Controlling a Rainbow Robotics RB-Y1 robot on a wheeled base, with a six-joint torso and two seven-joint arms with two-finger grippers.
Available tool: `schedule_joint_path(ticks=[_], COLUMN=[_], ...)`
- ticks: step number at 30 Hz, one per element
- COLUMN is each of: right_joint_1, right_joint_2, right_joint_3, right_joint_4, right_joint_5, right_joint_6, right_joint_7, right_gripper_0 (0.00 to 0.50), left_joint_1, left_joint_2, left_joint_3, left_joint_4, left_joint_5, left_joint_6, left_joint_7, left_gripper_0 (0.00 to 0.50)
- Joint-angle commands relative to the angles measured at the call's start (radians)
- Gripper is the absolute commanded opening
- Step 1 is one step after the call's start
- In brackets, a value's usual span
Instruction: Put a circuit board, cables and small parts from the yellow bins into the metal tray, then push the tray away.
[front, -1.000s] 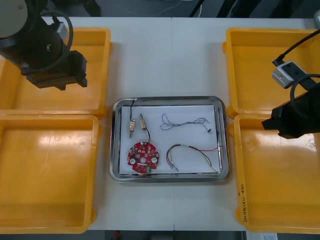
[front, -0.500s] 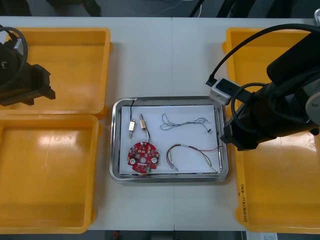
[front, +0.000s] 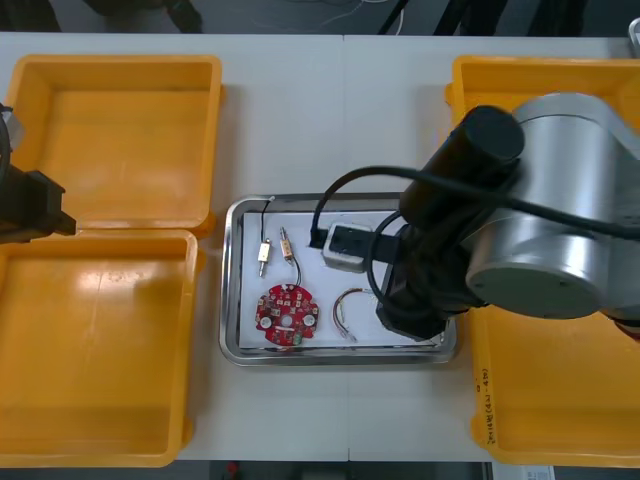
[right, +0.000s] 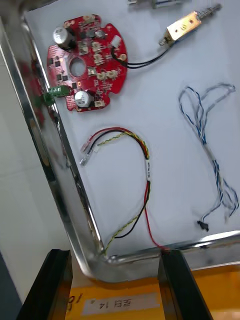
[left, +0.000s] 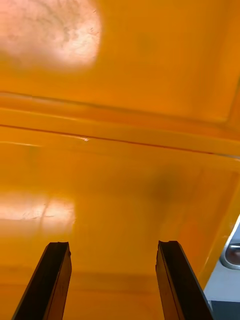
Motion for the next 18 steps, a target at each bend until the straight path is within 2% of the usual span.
schedule_joint_path(ticks=[1, 7, 18], right_joint_1=[-0.078, -0.093, -0.066], right_joint_2=[0.06, 0.077, 0.08], right_joint_3=[0.124, 0.282, 0.464], right_joint_4=[0.027, 0.042, 0.082], right_joint_5=[0.071, 0.179, 0.255], right_joint_6=[-0.01, -0.034, -0.106], right_joint_7=[0.074, 0.112, 0.103], right_gripper_0=[0.5, 0.5, 0.5], left_joint_1=[0.072, 0.142, 0.238], left_joint_2=[0.064, 0.066, 0.064], left_joint_3=[0.055, 0.078, 0.087], left_joint_4=[-0.047, -0.071, -0.128], left_joint_5=[0.0, -0.004, -0.003], left_joint_6=[0.007, -0.011, -0.098], left_joint_7=[-0.059, -0.083, -0.115], left_gripper_0=[0.5, 0.5, 0.5])
